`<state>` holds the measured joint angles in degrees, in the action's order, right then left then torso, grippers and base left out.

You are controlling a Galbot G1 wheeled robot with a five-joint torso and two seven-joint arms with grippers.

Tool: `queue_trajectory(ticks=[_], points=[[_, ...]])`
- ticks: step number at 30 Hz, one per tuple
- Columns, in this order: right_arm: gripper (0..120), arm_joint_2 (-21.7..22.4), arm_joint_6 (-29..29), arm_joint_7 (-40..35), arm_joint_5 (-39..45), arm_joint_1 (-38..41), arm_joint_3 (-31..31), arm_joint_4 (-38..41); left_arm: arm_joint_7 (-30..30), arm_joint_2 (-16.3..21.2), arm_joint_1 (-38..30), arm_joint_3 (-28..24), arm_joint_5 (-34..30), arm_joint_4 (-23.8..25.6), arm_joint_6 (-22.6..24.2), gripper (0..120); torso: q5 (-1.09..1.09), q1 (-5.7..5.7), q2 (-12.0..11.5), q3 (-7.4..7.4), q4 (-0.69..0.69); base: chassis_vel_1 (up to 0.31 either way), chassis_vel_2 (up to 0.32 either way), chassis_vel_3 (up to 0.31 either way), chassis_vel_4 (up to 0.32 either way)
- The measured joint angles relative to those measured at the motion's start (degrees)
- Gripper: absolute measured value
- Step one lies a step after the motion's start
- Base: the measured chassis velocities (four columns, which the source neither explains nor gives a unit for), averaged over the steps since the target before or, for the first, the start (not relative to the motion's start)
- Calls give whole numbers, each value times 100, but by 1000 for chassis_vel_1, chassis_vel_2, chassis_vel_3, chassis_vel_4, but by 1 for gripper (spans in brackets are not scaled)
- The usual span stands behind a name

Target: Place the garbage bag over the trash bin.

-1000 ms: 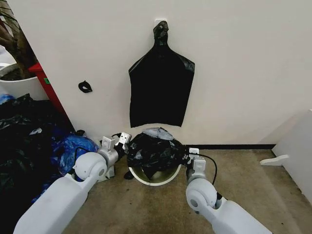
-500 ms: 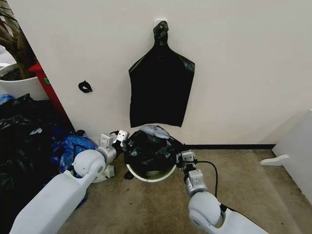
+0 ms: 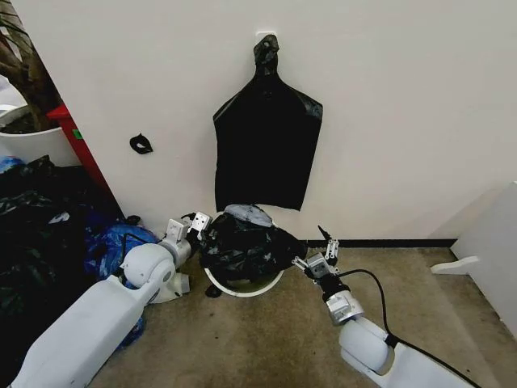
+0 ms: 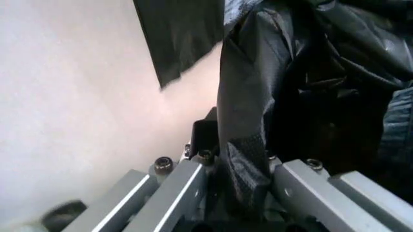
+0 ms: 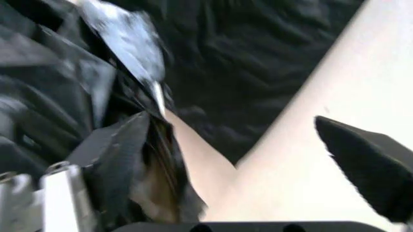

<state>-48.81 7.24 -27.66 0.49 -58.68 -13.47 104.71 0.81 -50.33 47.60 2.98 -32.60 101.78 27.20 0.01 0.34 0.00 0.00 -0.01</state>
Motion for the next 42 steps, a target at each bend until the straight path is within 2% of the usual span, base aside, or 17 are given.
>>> queue_trajectory(ticks=[6,10,11,14,18,25,30,33,35,36,37,41,42], points=[[99,-88,137,255,-143,130,-50,-84,71,3,100,-19,310,124,-341,2,0,0,0,0,0,0,0,0,0],[84,-248,179,428,-186,188,-74,-150,158,-1,269,-41,674,274,-563,2,0,0,0,0,-1,0,0,0,0],[84,-248,179,428,-186,188,-74,-150,158,-1,269,-41,674,274,-563,2,0,0,0,0,-1,0,0,0,0],[74,-333,158,469,-146,218,-94,-153,251,12,370,-81,1015,330,-743,2,-1,0,0,0,0,0,0,0,0],[56,-344,116,490,-131,220,-101,-156,283,15,415,-96,1170,367,-819,2,-1,0,0,0,-1,0,0,0,0],[42,-303,90,497,-58,199,-92,-115,316,30,445,-97,1265,384,-866,2,-1,0,0,0,0,0,0,0,0],[43,-283,74,523,-185,134,-88,-126,319,20,458,-92,1262,433,-853,2,-1,0,0,0,-1,0,0,0,0],[56,-266,85,570,-451,77,-71,-163,311,23,473,-70,1242,446,-808,2,-1,0,0,0,-1,0,0,0,0],[58,-266,80,571,-483,74,-67,-170,310,24,476,-66,1239,449,-805,2,-1,0,0,0,-1,0,0,0,0],[66,-269,15,571,-595,71,-53,-202,307,30,501,-46,1227,467,-793,2,0,0,0,0,-1,0,0,0,0],[69,-271,-24,563,-610,70,-53,-207,304,30,514,-37,1223,477,-790,2,-1,0,0,0,-1,0,0,0,0],[56,-318,-142,506,-474,84,-56,-172,292,27,592,-9,1213,545,-782,2,-1,0,0,0,-1,0,0,0,0],[56,-318,-142,506,-474,84,-56,-172,292,27,592,-9,1213,545,-782,2,-1,0,0,0,-1,0,0,0,0]])
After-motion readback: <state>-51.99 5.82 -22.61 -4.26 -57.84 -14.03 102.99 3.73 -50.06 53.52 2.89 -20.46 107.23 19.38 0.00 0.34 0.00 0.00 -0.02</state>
